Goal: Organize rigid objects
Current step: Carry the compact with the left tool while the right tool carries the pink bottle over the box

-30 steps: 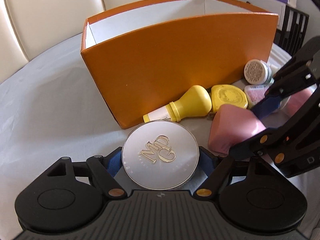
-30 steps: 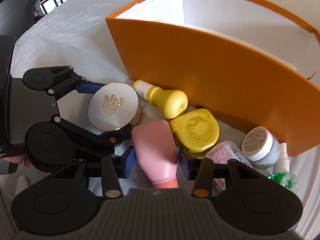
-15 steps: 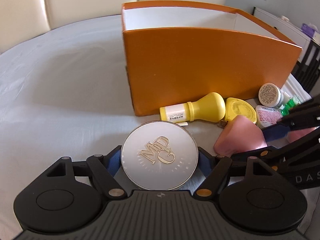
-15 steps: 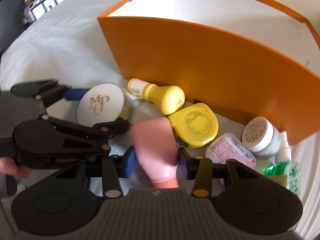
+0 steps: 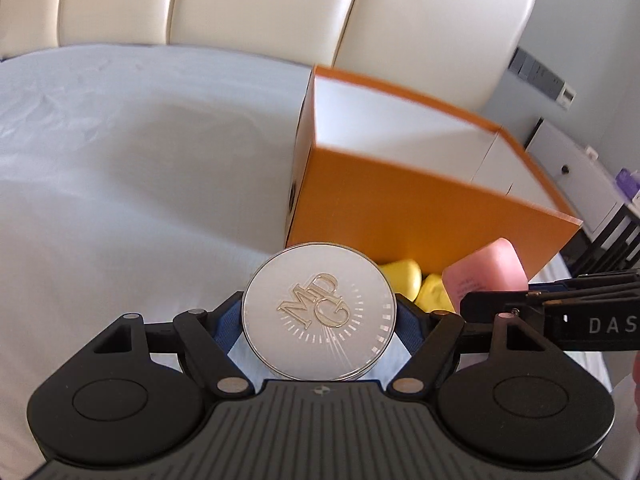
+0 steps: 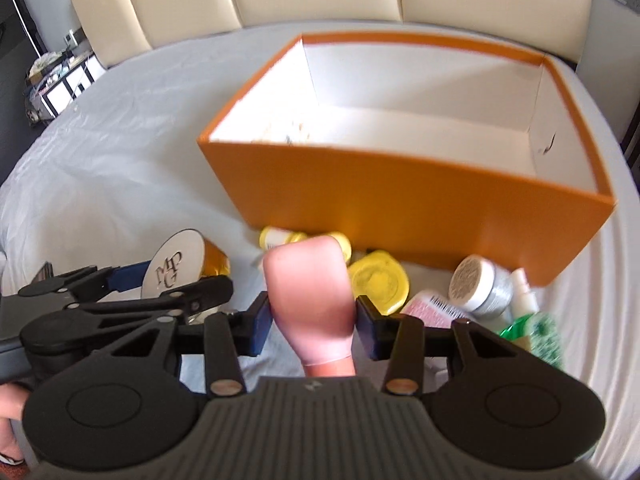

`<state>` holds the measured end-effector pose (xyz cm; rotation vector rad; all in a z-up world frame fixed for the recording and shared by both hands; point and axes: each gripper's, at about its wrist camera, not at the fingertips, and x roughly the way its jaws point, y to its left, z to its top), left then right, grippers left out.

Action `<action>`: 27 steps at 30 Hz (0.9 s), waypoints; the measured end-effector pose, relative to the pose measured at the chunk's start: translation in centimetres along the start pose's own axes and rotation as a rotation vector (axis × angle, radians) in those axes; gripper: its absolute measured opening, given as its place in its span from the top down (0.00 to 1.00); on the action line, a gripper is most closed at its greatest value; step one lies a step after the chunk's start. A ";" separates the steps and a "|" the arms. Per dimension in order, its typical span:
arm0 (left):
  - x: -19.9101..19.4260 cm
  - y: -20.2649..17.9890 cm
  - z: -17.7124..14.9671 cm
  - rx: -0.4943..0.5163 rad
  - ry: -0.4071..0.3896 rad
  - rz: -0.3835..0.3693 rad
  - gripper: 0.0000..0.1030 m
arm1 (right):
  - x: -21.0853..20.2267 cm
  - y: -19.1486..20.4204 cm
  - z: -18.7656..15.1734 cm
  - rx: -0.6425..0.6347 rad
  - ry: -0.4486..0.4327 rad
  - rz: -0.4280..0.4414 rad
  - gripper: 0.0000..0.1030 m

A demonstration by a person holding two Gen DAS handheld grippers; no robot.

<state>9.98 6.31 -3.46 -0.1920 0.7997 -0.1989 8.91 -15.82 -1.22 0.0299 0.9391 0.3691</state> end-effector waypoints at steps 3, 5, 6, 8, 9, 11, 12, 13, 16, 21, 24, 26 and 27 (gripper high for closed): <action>-1.4 -0.8 1.6 0.020 -0.033 -0.009 0.15 | -1.6 0.0 1.1 -0.010 -0.052 -0.011 0.57; -1.7 -1.6 2.9 0.042 -0.047 -0.014 0.15 | -2.7 -0.2 1.9 -0.012 -0.083 -0.012 0.57; -1.8 -2.0 3.6 0.050 -0.054 -0.017 0.15 | -3.1 -0.3 2.3 -0.013 -0.093 -0.011 0.57; -1.9 -2.5 4.8 0.062 -0.061 -0.029 0.15 | -4.3 -0.9 3.6 -0.018 -0.115 -0.010 0.57; -2.1 -2.6 5.4 0.063 -0.065 -0.034 0.15 | -4.6 -1.0 4.1 -0.021 -0.127 -0.015 0.57; -2.1 -3.1 6.5 0.078 -0.077 -0.036 0.15 | -5.3 -1.4 4.9 -0.027 -0.149 -0.022 0.57; -2.1 -3.3 7.0 0.090 -0.083 -0.031 0.15 | -5.5 -1.5 5.3 -0.030 -0.163 -0.025 0.57; -2.0 -3.5 7.6 0.104 -0.091 -0.028 0.15 | -5.8 -1.7 5.8 -0.031 -0.176 -0.027 0.57; -1.3 -4.4 8.9 0.120 -0.098 -0.037 0.15 | -6.2 -2.1 7.3 -0.039 -0.201 -0.034 0.57; 0.5 -5.4 11.2 0.134 -0.085 -0.056 0.15 | -4.6 -3.0 9.7 -0.054 -0.191 -0.067 0.57; 1.8 -5.7 12.2 0.143 -0.055 -0.049 0.15 | -2.7 -3.7 10.7 -0.036 -0.145 -0.074 0.57; 2.7 -5.9 12.6 0.150 -0.029 -0.051 0.15 | -1.3 -4.1 11.1 -0.038 -0.121 -0.088 0.57; 3.2 -5.9 12.7 0.152 -0.018 -0.052 0.15 | -0.5 -4.3 11.1 -0.035 -0.104 -0.098 0.57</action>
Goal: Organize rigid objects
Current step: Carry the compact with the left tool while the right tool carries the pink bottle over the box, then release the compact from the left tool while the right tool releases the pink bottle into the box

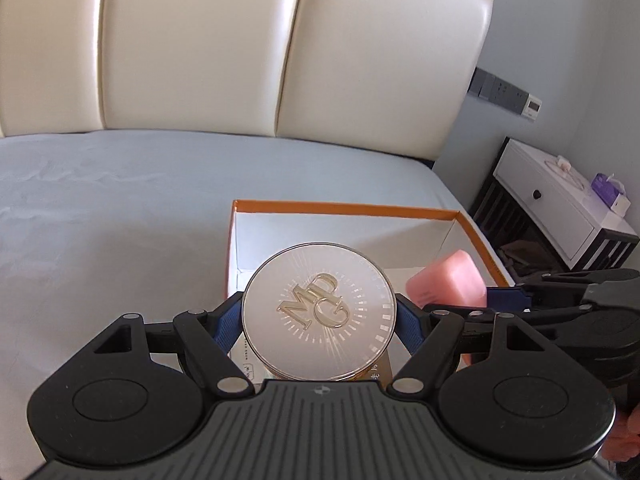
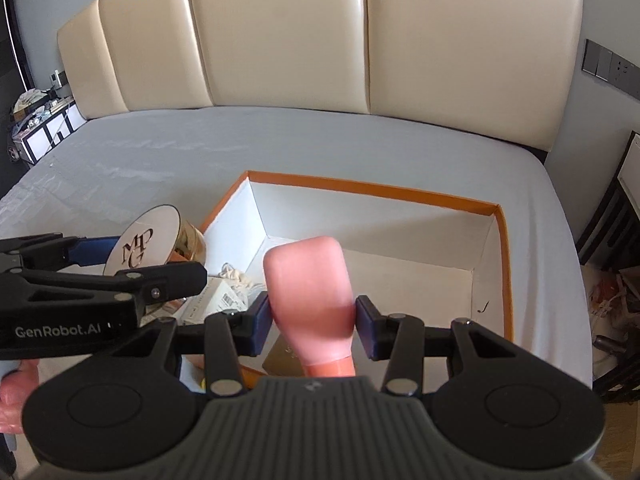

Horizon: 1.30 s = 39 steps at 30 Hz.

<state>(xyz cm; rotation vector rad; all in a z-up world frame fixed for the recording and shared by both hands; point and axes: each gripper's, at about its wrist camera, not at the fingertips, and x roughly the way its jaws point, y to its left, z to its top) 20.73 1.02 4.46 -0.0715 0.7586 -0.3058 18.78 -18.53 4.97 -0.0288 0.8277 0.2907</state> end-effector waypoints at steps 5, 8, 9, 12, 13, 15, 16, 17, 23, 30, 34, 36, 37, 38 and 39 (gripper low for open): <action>2.3 0.0 0.2 0.035 0.060 0.011 0.15 | 3.3 -1.0 -0.1 0.021 0.085 -0.002 0.57; 3.7 0.0 0.1 0.047 0.100 0.018 0.15 | 4.8 -1.4 -0.2 0.018 0.120 -0.008 0.58; 4.0 0.0 0.1 0.049 0.112 0.019 0.15 | 5.2 -1.5 -0.2 0.022 0.133 -0.009 0.58; 5.0 0.0 -0.1 0.053 0.145 0.022 0.15 | 6.6 -1.9 -0.3 0.034 0.170 -0.010 0.58; 5.3 0.0 -0.2 0.056 0.154 0.024 0.15 | 7.0 -2.0 -0.4 0.034 0.183 -0.010 0.58; 5.9 -0.1 -0.3 0.062 0.173 0.029 0.15 | 7.7 -2.1 -0.6 0.035 0.205 -0.014 0.58; 6.2 0.0 -0.4 0.067 0.185 0.033 0.15 | 8.2 -2.2 -0.7 0.035 0.218 -0.015 0.58; 6.4 -0.1 -0.6 0.074 0.196 0.038 0.15 | 8.6 -2.2 -0.6 0.037 0.229 -0.015 0.58; 6.8 0.3 -1.0 0.087 0.222 0.045 0.15 | 9.0 -2.4 -0.6 0.042 0.245 -0.004 0.58; 6.8 0.1 -1.4 0.107 0.232 0.044 0.15 | 7.9 -3.1 -0.3 0.083 0.230 -0.008 0.55; 7.0 -0.2 -1.5 0.122 0.246 0.046 0.15 | 6.8 -3.1 -0.2 0.075 0.201 -0.009 0.56; 7.1 -0.3 -1.5 0.131 0.255 0.050 0.15 | 6.3 -2.8 -0.3 0.048 0.184 -0.030 0.57; 7.2 -0.4 -1.6 0.140 0.257 0.054 0.15 | 6.1 -2.6 -0.3 0.041 0.177 -0.034 0.57; 7.2 -0.6 -1.6 0.147 0.259 0.057 0.15 | 5.9 -2.6 -0.3 0.037 0.171 -0.037 0.57; 7.2 -0.6 -1.6 0.146 0.260 0.054 0.15 | 5.7 -2.6 -0.3 0.036 0.165 -0.041 0.57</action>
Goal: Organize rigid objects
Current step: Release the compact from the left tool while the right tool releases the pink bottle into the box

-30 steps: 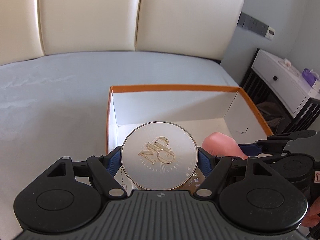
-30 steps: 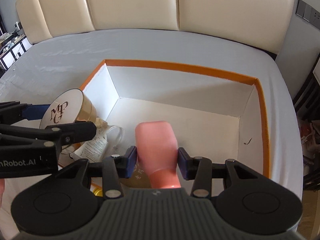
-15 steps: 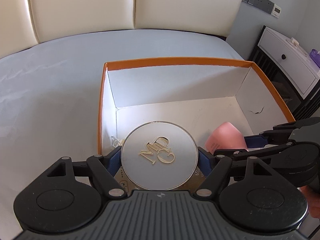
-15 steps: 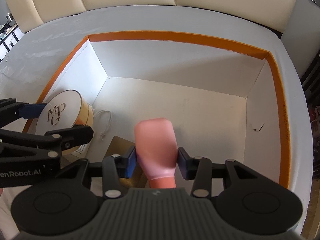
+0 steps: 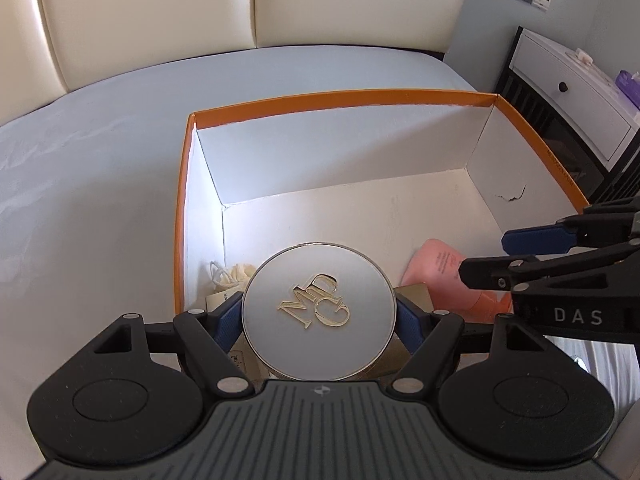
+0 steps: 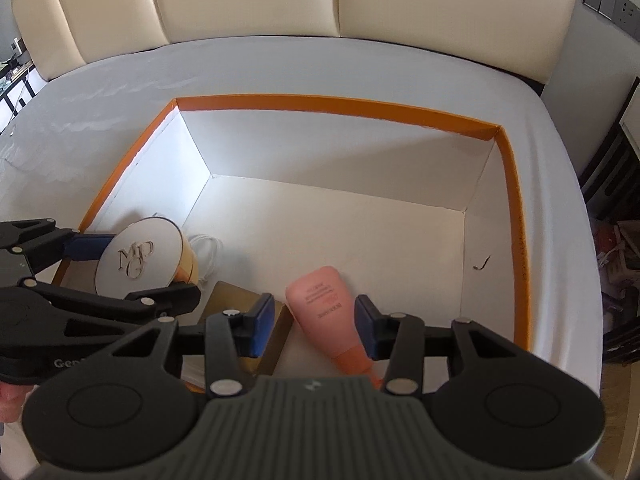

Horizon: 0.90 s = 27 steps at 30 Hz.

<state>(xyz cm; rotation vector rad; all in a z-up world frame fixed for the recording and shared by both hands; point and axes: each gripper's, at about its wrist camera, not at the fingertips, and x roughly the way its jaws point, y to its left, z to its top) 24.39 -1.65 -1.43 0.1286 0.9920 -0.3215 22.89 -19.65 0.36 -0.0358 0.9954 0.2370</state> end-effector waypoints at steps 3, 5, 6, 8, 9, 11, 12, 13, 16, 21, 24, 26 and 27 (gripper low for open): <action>0.1 -0.1 0.1 -0.017 0.006 -0.030 0.15 | -0.6 -0.1 -0.1 0.006 -0.028 -0.022 0.57; 0.2 -0.1 0.1 -0.026 0.010 -0.046 0.15 | -0.9 -0.3 -0.2 0.005 -0.044 -0.037 0.56; 0.2 -0.1 0.1 -0.024 0.013 -0.050 0.15 | -1.0 -0.3 -0.2 0.002 -0.048 -0.042 0.56; 0.3 -0.4 0.1 -0.010 0.020 -0.045 0.14 | -1.2 -0.3 -0.3 0.001 -0.052 -0.047 0.54; 0.4 -0.6 0.1 -0.002 0.021 -0.037 0.14 | -1.2 -0.4 -0.3 0.002 -0.053 -0.047 0.52; 0.5 -0.8 -0.1 0.012 0.025 -0.030 0.14 | -1.2 -0.4 -0.5 0.002 -0.052 -0.047 0.51; 0.5 -1.0 -0.2 0.022 0.029 -0.029 0.14 | -1.2 -0.5 -0.5 0.003 -0.050 -0.047 0.51; 0.6 -1.2 -0.2 0.036 0.032 -0.024 0.14 | -1.2 -0.4 -0.5 0.004 -0.049 -0.046 0.51; 0.4 -1.1 -0.3 0.028 0.019 -0.026 0.10 | -1.2 -0.4 -0.7 0.006 -0.051 -0.046 0.50; 0.0 -0.7 -0.4 0.001 0.010 -0.045 0.06 | -1.5 -0.4 -0.6 0.011 -0.064 -0.051 0.47; -0.5 -0.6 -0.6 -0.019 -0.003 -0.051 0.06 | -1.9 -0.3 -0.6 0.009 -0.075 -0.053 0.47; -0.8 -0.5 -0.7 -0.025 -0.012 -0.054 0.06 | -2.3 -0.1 -0.7 0.002 -0.084 -0.057 0.47; -0.9 -0.6 -0.7 -0.026 -0.016 -0.054 0.06 | -2.5 0.0 -0.8 -0.002 -0.089 -0.060 0.47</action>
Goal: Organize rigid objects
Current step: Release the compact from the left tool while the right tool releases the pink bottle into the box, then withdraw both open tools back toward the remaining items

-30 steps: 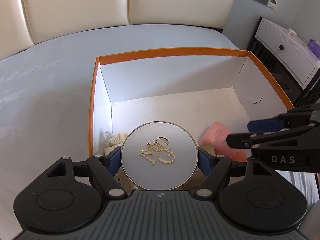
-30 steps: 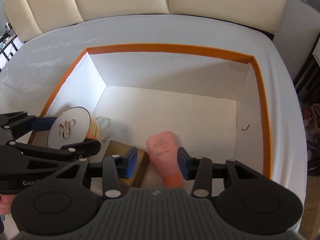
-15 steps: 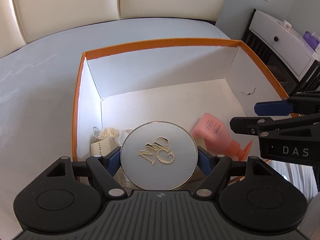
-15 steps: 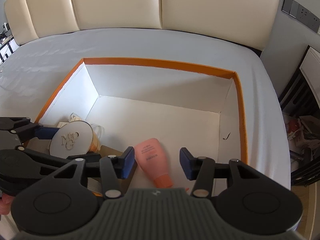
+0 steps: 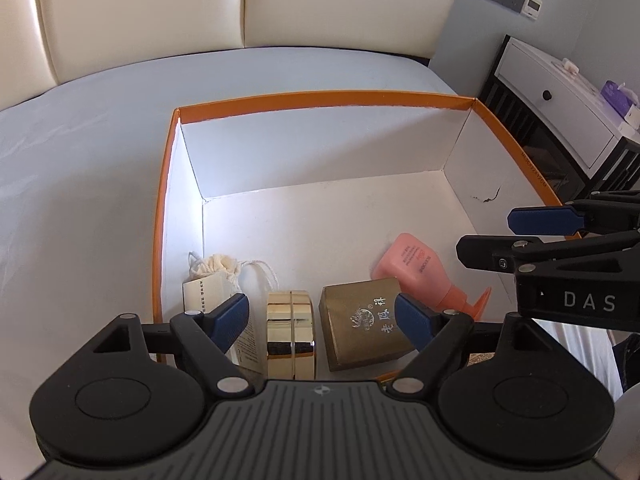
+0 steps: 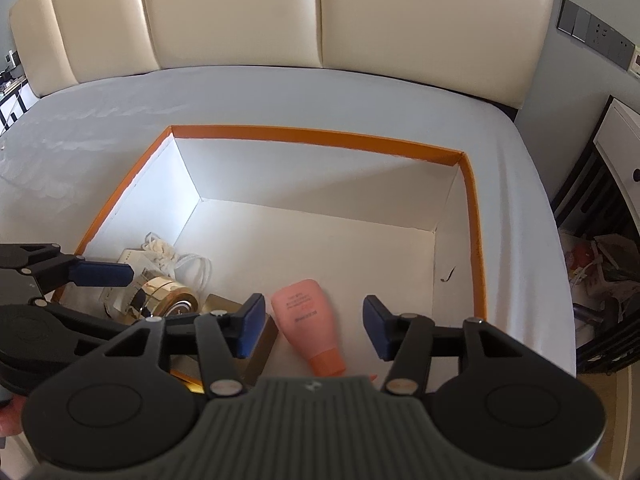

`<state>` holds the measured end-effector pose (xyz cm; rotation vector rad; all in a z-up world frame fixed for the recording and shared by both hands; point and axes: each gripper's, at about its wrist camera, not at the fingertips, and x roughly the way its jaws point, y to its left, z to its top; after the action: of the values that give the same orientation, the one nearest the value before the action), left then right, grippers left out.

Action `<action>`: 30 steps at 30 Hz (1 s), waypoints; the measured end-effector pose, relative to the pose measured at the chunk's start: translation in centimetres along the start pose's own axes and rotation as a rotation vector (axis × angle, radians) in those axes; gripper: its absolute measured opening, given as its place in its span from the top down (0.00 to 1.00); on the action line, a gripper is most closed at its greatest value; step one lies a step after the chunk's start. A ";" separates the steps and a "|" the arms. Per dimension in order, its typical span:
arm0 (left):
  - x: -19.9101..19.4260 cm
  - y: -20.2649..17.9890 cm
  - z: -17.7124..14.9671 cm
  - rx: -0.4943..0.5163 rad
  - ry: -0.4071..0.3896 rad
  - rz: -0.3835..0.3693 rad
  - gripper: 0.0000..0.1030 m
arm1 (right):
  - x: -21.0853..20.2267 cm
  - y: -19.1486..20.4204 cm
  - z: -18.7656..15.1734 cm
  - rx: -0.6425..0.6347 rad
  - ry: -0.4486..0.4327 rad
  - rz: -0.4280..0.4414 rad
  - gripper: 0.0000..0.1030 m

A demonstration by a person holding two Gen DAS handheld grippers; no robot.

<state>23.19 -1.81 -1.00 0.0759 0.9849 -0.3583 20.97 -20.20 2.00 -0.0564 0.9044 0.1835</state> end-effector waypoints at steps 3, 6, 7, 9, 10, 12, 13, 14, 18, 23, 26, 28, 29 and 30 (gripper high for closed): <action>-0.7 -0.3 0.0 0.008 -0.025 0.007 0.06 | -0.6 0.1 -0.1 0.000 -0.012 0.001 0.47; -1.7 -0.6 -0.2 0.011 -0.055 0.015 0.07 | -1.3 0.1 -0.1 0.007 -0.027 0.004 0.47; -2.0 -0.6 -0.2 0.011 -0.063 0.017 0.07 | -1.7 0.0 -0.2 0.007 -0.034 0.004 0.47; -2.8 -0.6 -0.5 0.000 -0.089 0.023 0.08 | -2.4 0.0 -0.3 0.007 -0.052 0.002 0.46; -3.3 -0.5 -0.7 -0.012 -0.105 0.027 0.08 | -2.9 0.0 -0.4 0.003 -0.061 -0.003 0.46; -4.2 -0.3 -1.0 -0.040 -0.140 0.026 0.09 | -3.8 0.0 -0.7 -0.005 -0.084 -0.001 0.44; -4.7 -0.3 -1.2 -0.053 -0.155 0.026 0.09 | -4.4 0.0 -1.0 -0.008 -0.101 0.005 0.42; -5.1 -0.3 -1.4 -0.061 -0.171 0.023 0.10 | -4.9 0.1 -1.3 -0.011 -0.113 0.006 0.40; -7.0 -0.7 -2.3 -0.067 -0.241 0.031 0.17 | -6.9 0.1 -2.7 -0.012 -0.171 -0.003 0.39; -9.0 -1.7 -3.4 -0.089 -0.307 0.036 0.22 | -8.8 -0.5 -5.2 0.028 -0.213 -0.029 0.38; -9.7 -2.2 -4.4 -0.103 -0.328 0.027 0.24 | -9.3 -1.1 -6.9 0.078 -0.208 -0.048 0.33; -9.7 -2.4 -5.0 -0.109 -0.326 0.014 0.25 | -9.3 -1.5 -8.2 0.116 -0.190 -0.044 0.33; -9.7 -2.6 -5.4 -0.114 -0.319 0.006 0.26 | -9.2 -1.7 -8.8 0.133 -0.179 -0.042 0.33; -9.6 -2.7 -5.7 -0.120 -0.312 -0.001 0.26 | -9.1 -1.8 -9.4 0.145 -0.167 -0.041 0.33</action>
<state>12.98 -0.56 4.00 -0.0878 0.6960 -0.3007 8.55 -24.40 3.29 0.0741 0.7475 0.0831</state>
